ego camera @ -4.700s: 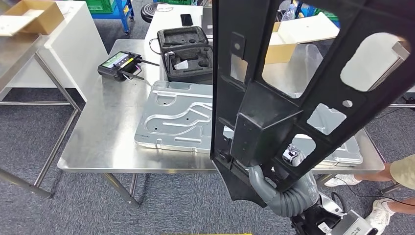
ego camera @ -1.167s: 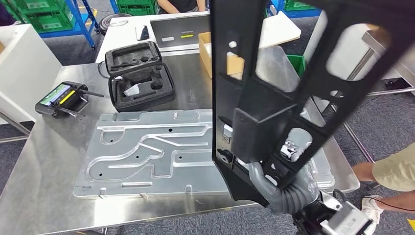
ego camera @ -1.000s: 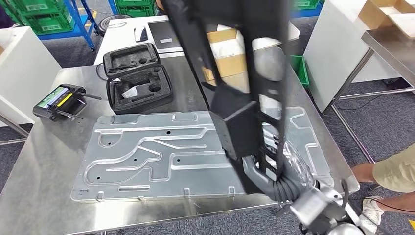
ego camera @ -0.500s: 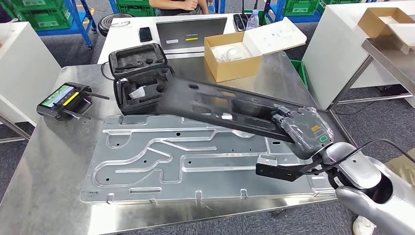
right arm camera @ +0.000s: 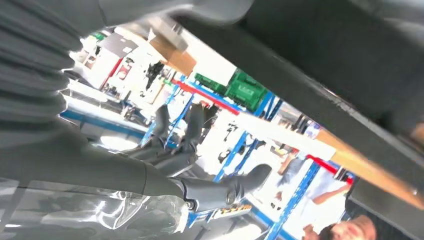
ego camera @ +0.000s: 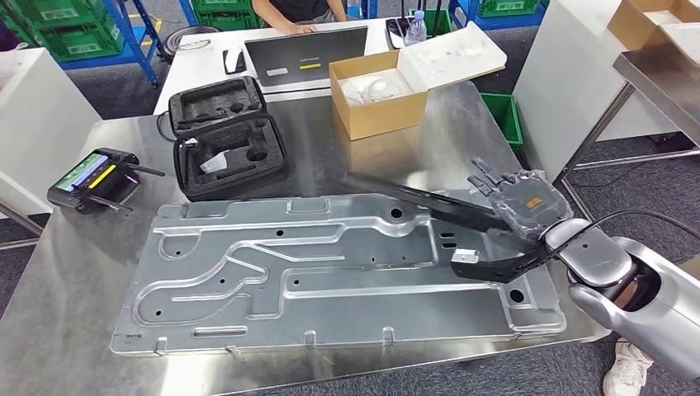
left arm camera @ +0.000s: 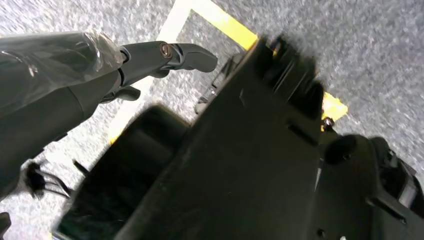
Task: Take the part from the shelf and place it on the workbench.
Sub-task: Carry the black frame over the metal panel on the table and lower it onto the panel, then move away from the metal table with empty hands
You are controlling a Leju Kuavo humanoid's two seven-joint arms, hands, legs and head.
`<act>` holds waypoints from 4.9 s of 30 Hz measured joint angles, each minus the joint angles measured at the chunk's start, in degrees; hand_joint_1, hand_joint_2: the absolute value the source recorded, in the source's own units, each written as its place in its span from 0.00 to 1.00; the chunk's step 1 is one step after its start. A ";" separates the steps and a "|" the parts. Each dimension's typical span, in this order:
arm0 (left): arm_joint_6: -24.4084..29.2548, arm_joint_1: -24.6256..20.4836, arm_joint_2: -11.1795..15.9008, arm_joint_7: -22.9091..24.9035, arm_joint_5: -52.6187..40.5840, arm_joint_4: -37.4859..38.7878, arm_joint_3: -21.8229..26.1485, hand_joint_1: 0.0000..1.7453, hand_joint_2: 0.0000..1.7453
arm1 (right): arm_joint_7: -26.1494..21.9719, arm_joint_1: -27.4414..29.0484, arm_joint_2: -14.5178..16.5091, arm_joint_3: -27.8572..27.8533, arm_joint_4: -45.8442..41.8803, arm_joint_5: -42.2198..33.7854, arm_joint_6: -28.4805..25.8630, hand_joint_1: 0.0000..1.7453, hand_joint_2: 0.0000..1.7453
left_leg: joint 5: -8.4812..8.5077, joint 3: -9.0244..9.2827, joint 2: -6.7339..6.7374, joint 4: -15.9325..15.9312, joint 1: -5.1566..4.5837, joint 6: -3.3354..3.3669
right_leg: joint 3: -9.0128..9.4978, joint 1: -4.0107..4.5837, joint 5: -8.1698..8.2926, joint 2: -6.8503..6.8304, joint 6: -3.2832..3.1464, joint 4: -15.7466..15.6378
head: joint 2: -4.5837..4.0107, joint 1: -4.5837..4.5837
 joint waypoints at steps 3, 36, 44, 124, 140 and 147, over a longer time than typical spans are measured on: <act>0.09 0.34 -0.02 0.78 -0.07 0.00 -0.09 0.00 0.00 | 0.26 -0.01 -0.03 0.62 0.39 -0.29 -0.51 0.00 0.00 | 4.22 1.63 -0.02 -5.20 -0.39 1.24 | 0.44 0.48 -0.20 0.22 -0.25 -0.02 | 0.00 -0.01; 1.13 0.79 -0.10 2.35 1.00 0.04 -0.37 0.00 0.00 | 3.11 3.02 -0.75 -1.53 2.63 -3.72 -6.01 0.00 0.00 | 4.34 11.07 -0.10 -15.78 -0.07 1.03 | -1.23 -0.09 2.62 -0.10 0.53 -0.68 | 0.00 0.18; 1.17 0.87 -0.10 2.27 1.17 0.04 -0.37 0.00 0.00 | 3.49 3.81 -1.05 -2.67 2.02 -3.72 -6.80 0.00 0.00 | 5.63 11.71 -0.23 -17.98 -0.77 1.93 | -1.56 -0.26 3.91 -0.15 1.89 -1.10 | 0.00 0.21; 3.14 1.86 0.03 3.12 2.91 0.04 -0.40 0.00 0.00 | -20.06 23.15 49.86 -17.92 91.03 -72.93 -30.27 0.00 0.00 | 6.24 3.15 0.79 -11.60 -0.89 0.27 | 7.04 0.85 -2.11 0.15 -1.73 -3.52 | 0.00 0.19; 3.21 1.55 0.07 2.52 2.81 0.04 -0.48 0.00 0.00 | -21.51 22.70 51.60 -18.28 94.03 -71.50 -29.93 0.00 0.00 | 6.88 13.61 0.68 -21.44 -0.03 2.56 | -3.69 0.35 -4.76 0.30 1.55 8.69 | 0.00 0.32; 3.19 1.67 0.09 2.52 2.81 0.04 -0.86 0.00 0.00 | -21.73 22.65 51.70 -18.28 94.57 -71.09 -29.68 0.00 0.00 | 7.28 13.30 1.14 -21.19 -1.49 2.93 | 3.81 1.26 -1.41 -0.23 -0.15 0.28 | 0.00 0.30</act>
